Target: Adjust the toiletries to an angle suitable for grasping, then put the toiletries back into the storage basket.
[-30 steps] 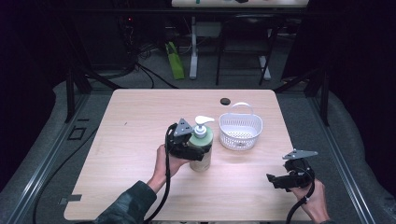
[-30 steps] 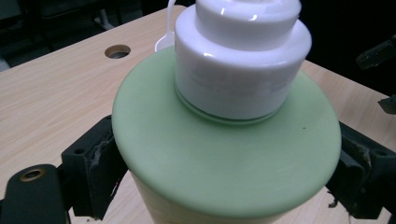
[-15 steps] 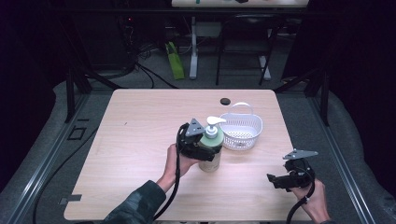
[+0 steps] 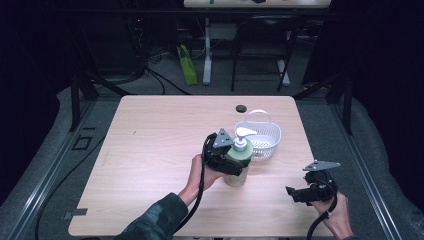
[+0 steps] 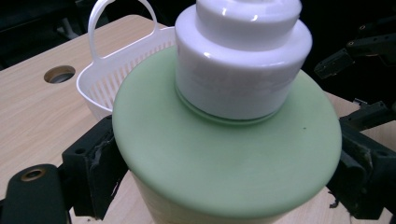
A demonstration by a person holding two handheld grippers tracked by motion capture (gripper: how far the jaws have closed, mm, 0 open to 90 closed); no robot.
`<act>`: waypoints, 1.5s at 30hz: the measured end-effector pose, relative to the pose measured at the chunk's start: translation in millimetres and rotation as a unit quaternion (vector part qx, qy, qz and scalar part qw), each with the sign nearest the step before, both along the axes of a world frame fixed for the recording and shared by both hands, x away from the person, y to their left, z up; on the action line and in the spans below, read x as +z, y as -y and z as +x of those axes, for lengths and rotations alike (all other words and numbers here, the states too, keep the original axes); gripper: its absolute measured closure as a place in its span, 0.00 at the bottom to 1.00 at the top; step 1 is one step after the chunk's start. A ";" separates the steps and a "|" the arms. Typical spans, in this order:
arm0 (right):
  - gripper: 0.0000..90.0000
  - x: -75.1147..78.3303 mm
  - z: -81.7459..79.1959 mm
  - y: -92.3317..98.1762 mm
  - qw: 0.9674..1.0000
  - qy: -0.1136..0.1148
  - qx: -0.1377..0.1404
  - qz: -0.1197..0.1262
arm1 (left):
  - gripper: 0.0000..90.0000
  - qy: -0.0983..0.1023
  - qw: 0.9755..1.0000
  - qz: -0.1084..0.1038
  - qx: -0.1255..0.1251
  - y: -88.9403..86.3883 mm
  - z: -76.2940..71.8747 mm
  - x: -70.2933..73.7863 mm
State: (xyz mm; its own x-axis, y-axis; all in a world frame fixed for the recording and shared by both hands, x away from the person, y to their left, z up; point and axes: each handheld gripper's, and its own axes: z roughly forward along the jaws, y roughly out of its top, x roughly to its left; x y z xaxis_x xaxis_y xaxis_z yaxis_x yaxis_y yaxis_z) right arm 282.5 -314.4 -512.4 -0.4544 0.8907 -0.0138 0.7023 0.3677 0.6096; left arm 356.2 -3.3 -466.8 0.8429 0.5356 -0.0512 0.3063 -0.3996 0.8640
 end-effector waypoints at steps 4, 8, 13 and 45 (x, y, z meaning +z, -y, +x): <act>0.10 0.0 -0.3 0.0 1.000 0.002 0.002 0.001 | 0.06 0.001 1.000 0.008 0.002 -3.8 -1.4 3.4; 0.10 0.6 -0.4 0.1 1.000 0.003 0.001 0.000 | 0.00 -0.001 1.000 0.005 0.005 -13.0 -2.7 8.4; 0.09 1.2 -0.2 -1.1 1.000 0.003 0.004 0.003 | 0.00 0.002 1.000 0.009 0.013 -37.3 -9.4 15.5; 0.00 13.7 -9.1 -13.1 0.997 0.017 0.055 0.046 | 0.00 -0.103 0.980 0.053 0.160 -198.4 -53.1 -21.5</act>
